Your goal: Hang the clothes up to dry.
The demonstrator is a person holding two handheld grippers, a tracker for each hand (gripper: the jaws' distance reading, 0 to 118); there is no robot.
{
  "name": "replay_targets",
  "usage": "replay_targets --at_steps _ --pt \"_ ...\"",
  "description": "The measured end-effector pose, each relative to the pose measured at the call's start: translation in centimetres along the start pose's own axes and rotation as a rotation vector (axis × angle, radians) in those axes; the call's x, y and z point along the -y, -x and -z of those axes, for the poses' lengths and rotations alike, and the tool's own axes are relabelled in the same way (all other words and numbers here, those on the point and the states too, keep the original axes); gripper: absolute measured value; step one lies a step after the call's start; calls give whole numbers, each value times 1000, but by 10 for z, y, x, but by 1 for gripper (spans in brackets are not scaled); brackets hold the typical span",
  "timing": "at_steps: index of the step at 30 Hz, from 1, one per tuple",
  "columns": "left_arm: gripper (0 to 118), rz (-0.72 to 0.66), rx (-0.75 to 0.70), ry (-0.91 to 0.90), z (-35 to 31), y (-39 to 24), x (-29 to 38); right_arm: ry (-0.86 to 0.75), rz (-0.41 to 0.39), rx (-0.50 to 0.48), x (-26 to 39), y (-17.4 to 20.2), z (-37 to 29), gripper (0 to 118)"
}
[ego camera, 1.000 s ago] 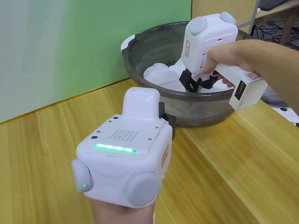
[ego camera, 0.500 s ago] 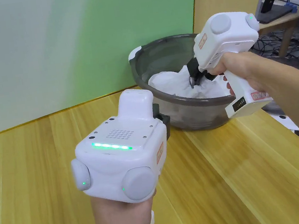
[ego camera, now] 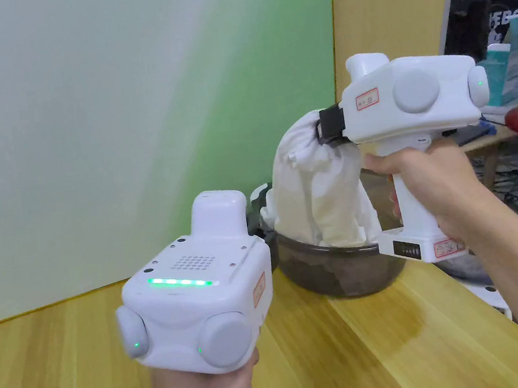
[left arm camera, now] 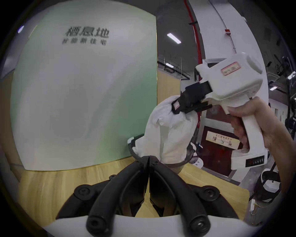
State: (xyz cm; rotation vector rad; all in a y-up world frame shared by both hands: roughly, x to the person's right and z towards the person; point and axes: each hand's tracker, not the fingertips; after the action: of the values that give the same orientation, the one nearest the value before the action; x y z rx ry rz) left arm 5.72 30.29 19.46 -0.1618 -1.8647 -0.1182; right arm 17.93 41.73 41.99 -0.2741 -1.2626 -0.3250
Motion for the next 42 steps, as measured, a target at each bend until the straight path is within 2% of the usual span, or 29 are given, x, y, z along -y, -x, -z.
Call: replay_targets --at_steps 3,4,7,10,13,19,21,24,27,29,31,32,35,37,40,42 --pt "3 -17 -11 -22 -32 4 -16 -92 -48 -15 -9 27 -45 16" --pt "3 -20 -17 -30 -43 5 -19 -151 -49 -12 -13 36 -61 15" --pt "3 2 -59 -74 -74 7 -26 -232 -26 -90 -26 58 -103 15" --pt "3 -17 -50 -91 -99 10 -33 -271 -120 -96 -39 87 -136 15" --pt "3 -5 -109 -132 -122 11 -38 -283 -126 -144 -39 108 -151 15" --pt "3 -27 -190 -143 -164 27 -29 -291 -111 -234 -4 149 -145 15" --pt "3 -24 -218 -148 -179 37 -22 -270 -116 -280 2 162 -139 15" --pt "3 -46 -284 -129 -200 62 -10 -238 -80 -369 12 190 -127 15" --pt "3 -101 -379 -146 -222 90 0 -265 -214 -432 20 240 -121 15" --pt "3 -89 -432 -152 -237 106 4 -268 -265 -465 22 273 -113 15" --pt "3 -61 -521 -149 -250 118 7 -278 -233 -541 23 302 -108 15" --pt "3 -67 -545 -145 -258 125 7 -282 -244 -579 21 317 -105 15" --pt "3 -95 -602 -154 -277 146 8 -298 -261 -610 11 358 -103 15" --pt "3 -99 -650 -147 -286 158 7 -312 -277 -677 3 378 -104 15" --pt "3 -90 -713 -146 -293 172 8 -353 -287 -647 -4 407 -101 15" --pt "3 -89 -801 -132 -294 180 7 -352 -259 -691 -9 424 -94 15"
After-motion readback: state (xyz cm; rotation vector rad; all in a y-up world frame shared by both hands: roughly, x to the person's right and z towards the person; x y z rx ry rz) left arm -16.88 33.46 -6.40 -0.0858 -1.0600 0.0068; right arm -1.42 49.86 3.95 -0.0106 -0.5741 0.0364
